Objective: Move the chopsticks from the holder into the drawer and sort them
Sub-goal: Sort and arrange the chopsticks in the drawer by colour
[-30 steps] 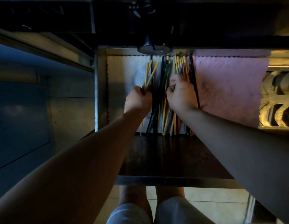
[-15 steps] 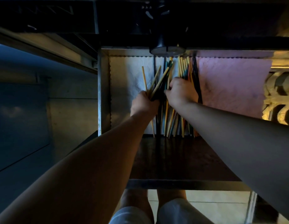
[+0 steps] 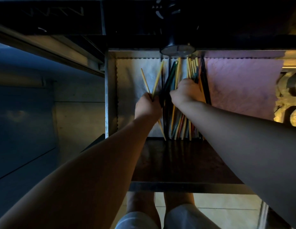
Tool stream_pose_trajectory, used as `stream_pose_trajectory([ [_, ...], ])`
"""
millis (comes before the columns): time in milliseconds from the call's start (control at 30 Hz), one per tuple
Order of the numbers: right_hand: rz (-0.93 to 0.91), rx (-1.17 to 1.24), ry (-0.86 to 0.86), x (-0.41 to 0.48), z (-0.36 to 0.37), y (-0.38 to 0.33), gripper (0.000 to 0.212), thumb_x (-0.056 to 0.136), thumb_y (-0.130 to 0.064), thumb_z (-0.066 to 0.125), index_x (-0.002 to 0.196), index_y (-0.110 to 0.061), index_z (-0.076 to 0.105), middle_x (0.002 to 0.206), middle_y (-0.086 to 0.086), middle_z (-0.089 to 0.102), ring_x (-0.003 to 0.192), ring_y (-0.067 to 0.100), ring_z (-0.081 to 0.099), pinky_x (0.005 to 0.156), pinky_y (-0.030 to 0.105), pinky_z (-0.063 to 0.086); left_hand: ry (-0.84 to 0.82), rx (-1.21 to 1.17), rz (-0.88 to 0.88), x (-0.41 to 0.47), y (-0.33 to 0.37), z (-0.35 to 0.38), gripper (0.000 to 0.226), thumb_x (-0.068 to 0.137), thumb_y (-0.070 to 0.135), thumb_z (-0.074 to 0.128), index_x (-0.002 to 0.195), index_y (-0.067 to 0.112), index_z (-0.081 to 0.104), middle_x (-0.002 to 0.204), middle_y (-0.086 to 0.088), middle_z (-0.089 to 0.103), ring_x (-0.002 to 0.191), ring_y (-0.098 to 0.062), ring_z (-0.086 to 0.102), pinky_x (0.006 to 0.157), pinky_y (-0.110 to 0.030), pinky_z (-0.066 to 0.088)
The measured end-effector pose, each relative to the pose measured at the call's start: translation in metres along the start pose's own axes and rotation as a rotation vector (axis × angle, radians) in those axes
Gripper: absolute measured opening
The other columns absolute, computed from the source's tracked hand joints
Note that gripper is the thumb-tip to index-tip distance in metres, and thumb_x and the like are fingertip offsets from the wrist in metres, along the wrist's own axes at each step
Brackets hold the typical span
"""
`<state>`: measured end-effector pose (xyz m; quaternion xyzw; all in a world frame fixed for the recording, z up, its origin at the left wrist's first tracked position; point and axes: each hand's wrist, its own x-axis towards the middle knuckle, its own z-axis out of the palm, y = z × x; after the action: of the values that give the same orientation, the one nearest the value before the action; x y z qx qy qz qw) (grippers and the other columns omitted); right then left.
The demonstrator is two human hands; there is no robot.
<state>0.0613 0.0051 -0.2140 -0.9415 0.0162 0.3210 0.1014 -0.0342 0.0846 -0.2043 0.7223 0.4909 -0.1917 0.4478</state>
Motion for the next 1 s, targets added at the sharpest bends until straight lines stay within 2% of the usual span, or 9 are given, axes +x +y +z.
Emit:
stream_pose_trajectory([
  [133,0.017,0.042,-0.013,-0.001,-0.005,0.006,0.028,0.078,-0.021,0.063,0.101,-0.005,0.065,0.105,0.013,0.07,0.097,0.029,0.067,0.071,0.028,0.047,0.028,-0.012,-0.007,-0.001,0.004,-0.005,0.026,0.095,0.027,0.047,0.104,0.007,0.06,0.103,-0.019,0.067,0.097,-0.036,0.062,0.077,-0.037,0.048],
  [233,-0.035,0.04,0.008,-0.004,-0.01,0.014,0.029,0.089,-0.028,0.057,0.101,-0.005,0.067,0.105,0.013,0.069,0.099,0.029,0.066,0.076,0.029,0.049,0.033,-0.042,-0.019,-0.002,0.006,-0.006,0.029,0.095,0.028,0.047,0.104,0.005,0.062,0.1,-0.019,0.068,0.094,-0.037,0.063,0.074,-0.037,0.048],
  [367,-0.111,0.13,0.019,-0.01,-0.019,0.022,0.033,0.095,-0.038,0.049,0.084,-0.011,0.065,0.089,0.006,0.066,0.092,0.028,0.064,0.067,0.027,0.042,0.045,-0.064,-0.029,-0.006,0.009,-0.004,0.03,0.094,0.029,0.044,0.102,0.008,0.064,0.099,-0.014,0.068,0.091,-0.034,0.062,0.07,-0.032,0.043],
  [467,-0.125,0.256,0.033,-0.015,-0.025,0.035,0.037,0.096,-0.039,0.044,0.099,-0.01,0.068,0.1,0.012,0.07,0.094,0.03,0.065,0.081,0.035,0.052,0.005,-0.106,-0.017,-0.012,0.015,0.003,0.028,0.094,0.029,0.043,0.1,0.009,0.061,0.097,-0.019,0.068,0.085,-0.035,0.065,0.071,-0.038,0.053],
  [533,-0.124,0.344,0.069,-0.018,-0.03,0.046,0.037,0.098,-0.038,0.041,0.101,-0.01,0.065,0.099,0.014,0.069,0.091,0.03,0.064,0.082,0.036,0.052,-0.014,-0.124,-0.003,-0.015,0.02,0.011,0.023,0.094,0.029,0.046,0.099,0.01,0.06,0.096,-0.02,0.068,0.087,-0.037,0.066,0.074,-0.04,0.055],
  [633,-0.114,0.383,0.138,-0.019,-0.036,0.064,0.035,0.1,-0.033,0.039,0.103,-0.009,0.065,0.103,0.013,0.066,0.093,0.026,0.06,0.076,0.026,0.041,-0.009,-0.06,0.043,-0.02,0.028,0.025,0.016,0.09,0.03,0.056,0.09,0.015,0.06,0.083,-0.009,0.065,0.085,-0.032,0.065,0.067,-0.03,0.047],
  [700,-0.101,0.428,0.165,-0.018,-0.039,0.073,0.033,0.1,-0.03,0.043,0.099,-0.007,0.067,0.1,0.013,0.067,0.089,0.024,0.059,0.071,0.024,0.035,-0.03,-0.051,0.048,-0.023,0.033,0.037,0.022,0.086,0.034,0.063,0.089,0.013,0.066,0.083,-0.008,0.069,0.083,-0.03,0.067,0.067,-0.031,0.052],
  [833,-0.072,0.499,0.171,-0.01,-0.044,0.088,0.03,0.093,-0.032,0.053,0.092,-0.007,0.069,0.086,0.012,0.068,0.079,0.026,0.061,0.064,0.028,0.043,-0.017,0.005,0.04,-0.025,0.037,0.06,0.02,0.078,0.035,0.072,0.084,0.018,0.065,0.076,0.002,0.065,0.075,-0.021,0.063,0.062,-0.025,0.043],
  [1000,-0.049,0.524,0.115,-0.002,-0.046,0.102,0.02,0.089,-0.029,0.057,0.084,-0.012,0.067,0.062,-0.003,0.052,0.054,0.013,0.048,0.05,0.022,0.03,0.023,0.038,-0.01,-0.026,0.045,0.076,0.04,0.073,0.041,0.073,0.103,0.015,0.07,0.092,-0.006,0.073,0.085,-0.027,0.069,0.071,-0.032,0.055],
])
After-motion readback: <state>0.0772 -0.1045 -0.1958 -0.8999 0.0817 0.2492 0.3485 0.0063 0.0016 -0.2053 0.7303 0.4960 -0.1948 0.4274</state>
